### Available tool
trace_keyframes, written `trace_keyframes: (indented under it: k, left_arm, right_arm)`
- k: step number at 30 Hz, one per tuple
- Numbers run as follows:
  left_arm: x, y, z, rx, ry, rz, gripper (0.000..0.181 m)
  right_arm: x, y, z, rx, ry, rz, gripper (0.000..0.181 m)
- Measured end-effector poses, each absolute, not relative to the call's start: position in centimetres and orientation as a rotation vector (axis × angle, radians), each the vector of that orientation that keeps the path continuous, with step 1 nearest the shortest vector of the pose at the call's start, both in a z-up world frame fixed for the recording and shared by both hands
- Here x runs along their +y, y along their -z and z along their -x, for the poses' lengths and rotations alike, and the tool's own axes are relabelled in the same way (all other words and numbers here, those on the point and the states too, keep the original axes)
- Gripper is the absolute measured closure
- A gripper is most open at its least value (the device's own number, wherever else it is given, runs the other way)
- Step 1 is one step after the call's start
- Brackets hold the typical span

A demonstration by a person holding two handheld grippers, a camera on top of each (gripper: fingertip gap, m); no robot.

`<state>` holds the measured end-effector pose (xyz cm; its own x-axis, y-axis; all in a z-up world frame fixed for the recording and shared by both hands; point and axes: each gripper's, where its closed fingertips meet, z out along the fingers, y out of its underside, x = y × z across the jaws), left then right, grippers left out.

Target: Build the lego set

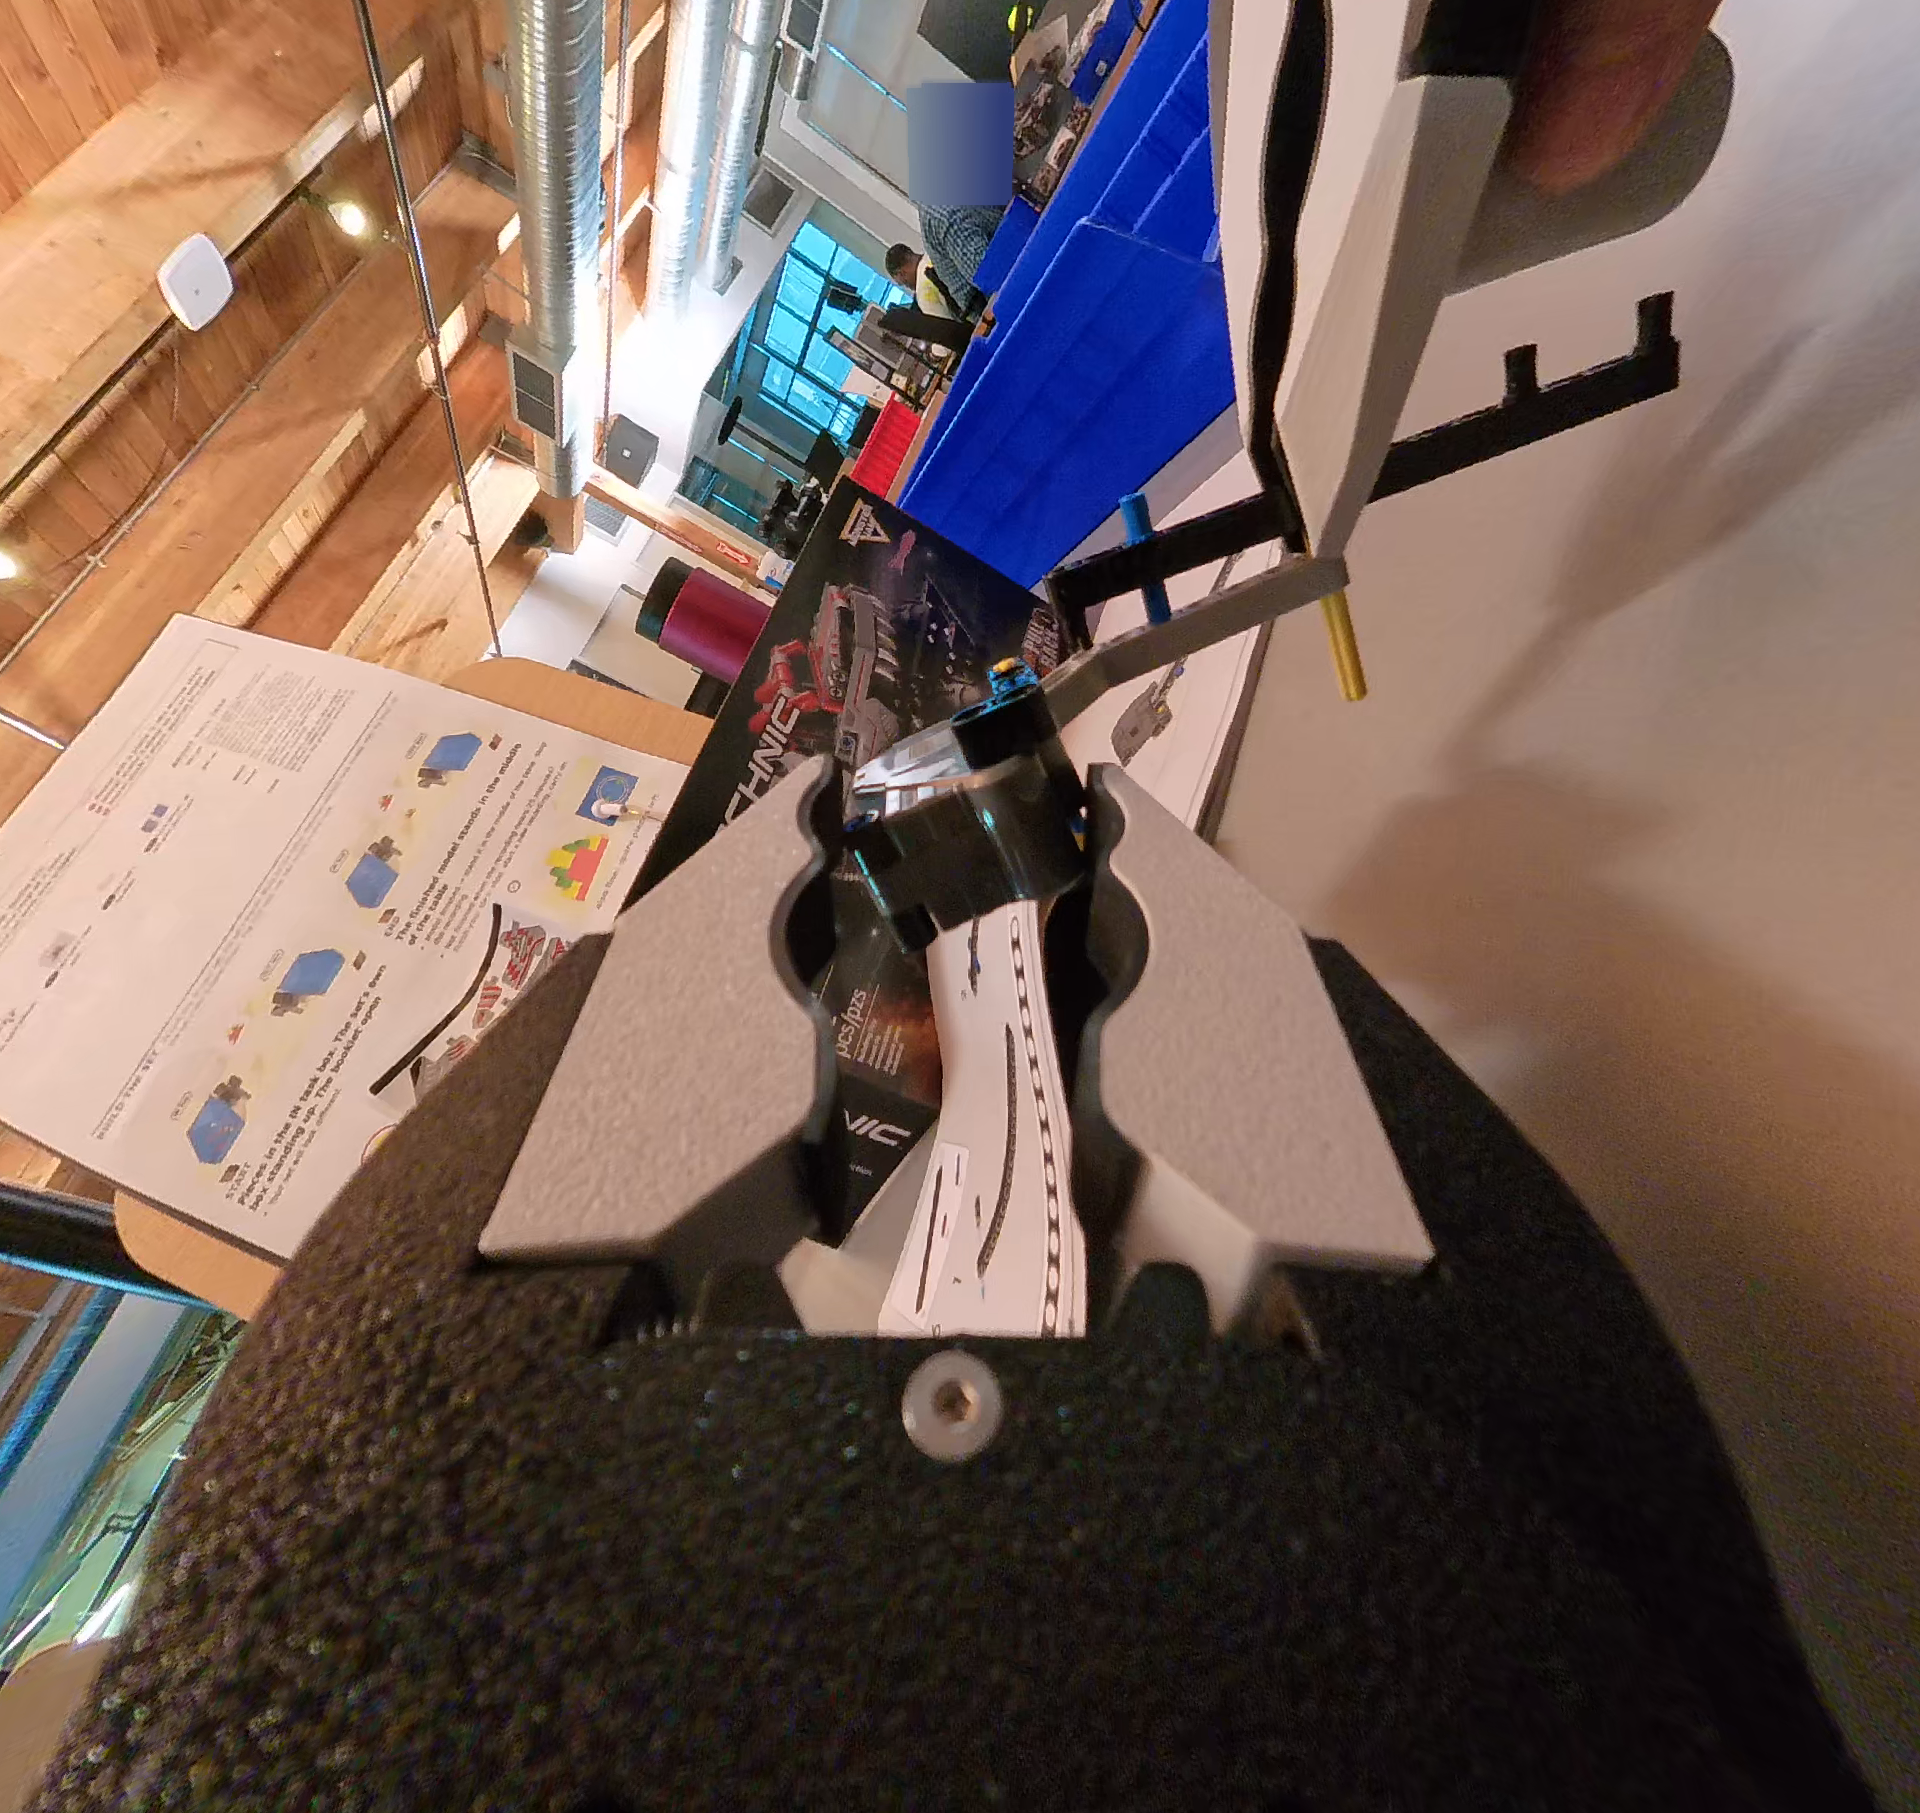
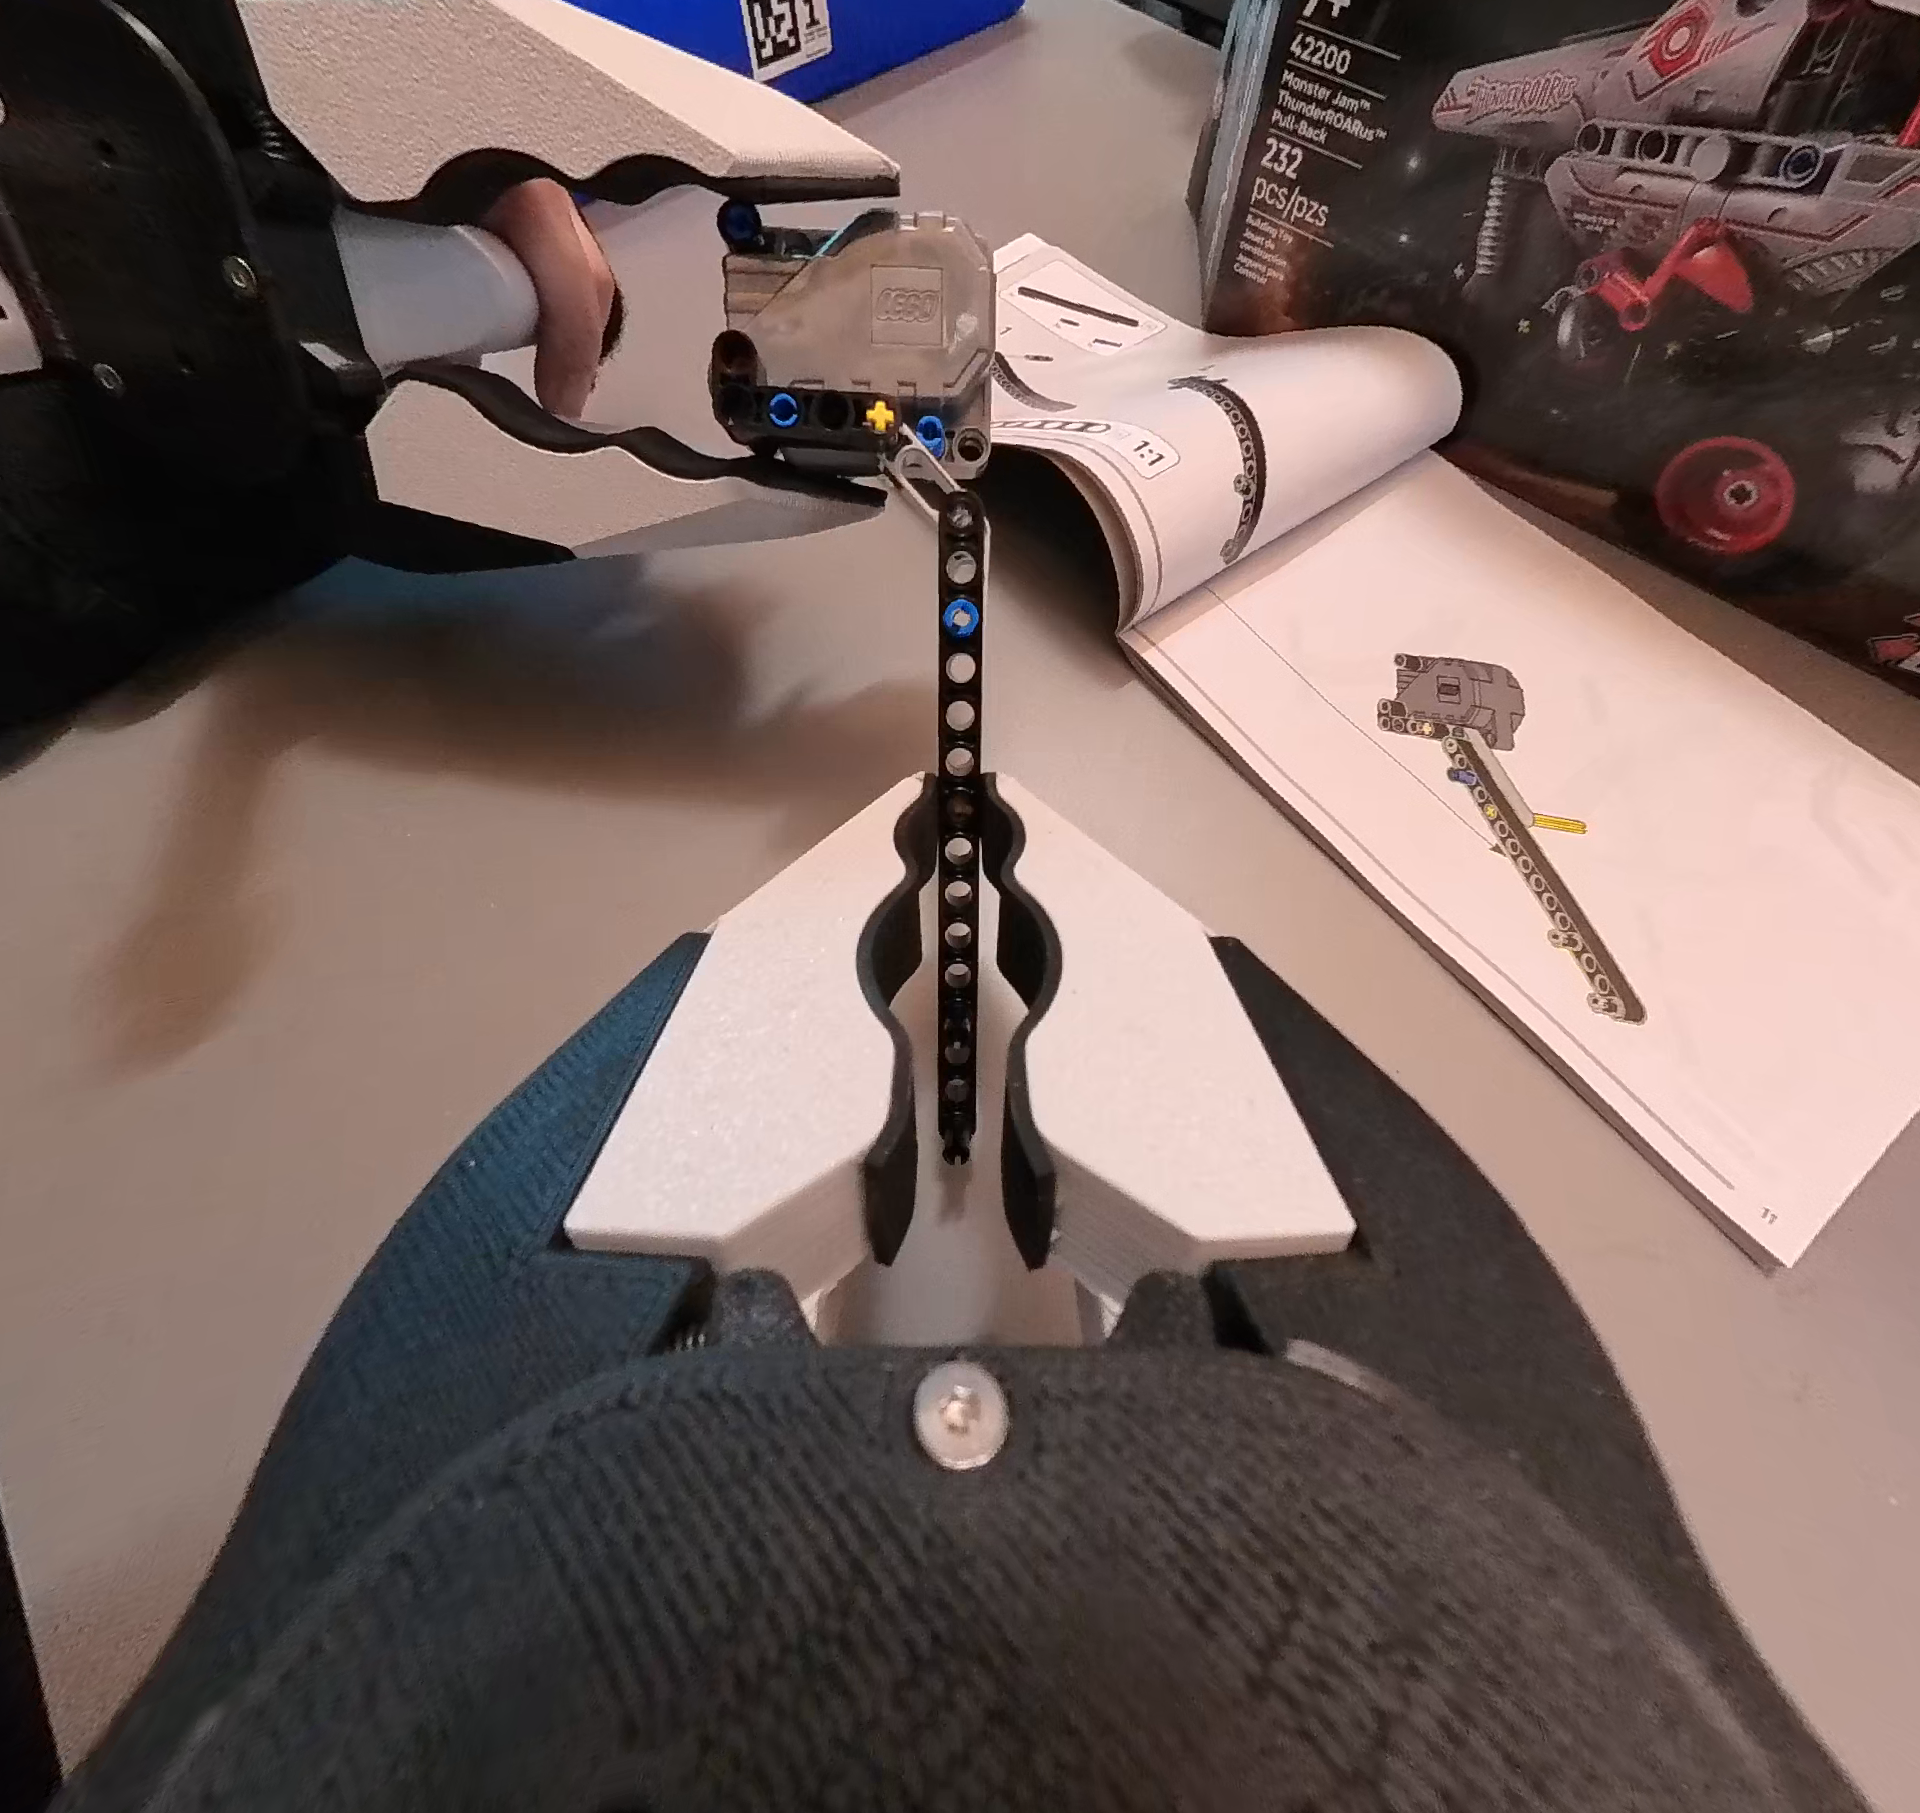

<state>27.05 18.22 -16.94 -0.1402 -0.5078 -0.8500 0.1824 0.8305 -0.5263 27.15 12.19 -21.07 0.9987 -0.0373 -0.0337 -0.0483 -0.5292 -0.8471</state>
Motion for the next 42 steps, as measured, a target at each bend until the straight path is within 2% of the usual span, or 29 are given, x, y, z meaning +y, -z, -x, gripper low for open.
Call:
trace_keyframes:
  k: [12,25,42]
  left_arm:
    - [18.4,16.9,-27.1,1.608,0.638,0.286,0.138]
    - [17.6,17.4,-27.0,1.641,0.653,0.254,0.138]
    - [16.8,16.1,-26.4,1.581,0.7,0.196,0.138]
  right_arm:
    - [12.3,20.9,-27.2,0.046,0.002,2.118,0.177]
    - [11.8,20.7,-27.6,-0.179,0.35,2.214,0.177]
    - [11.6,19.9,-27.4,-0.236,0.418,2.204,0.177]
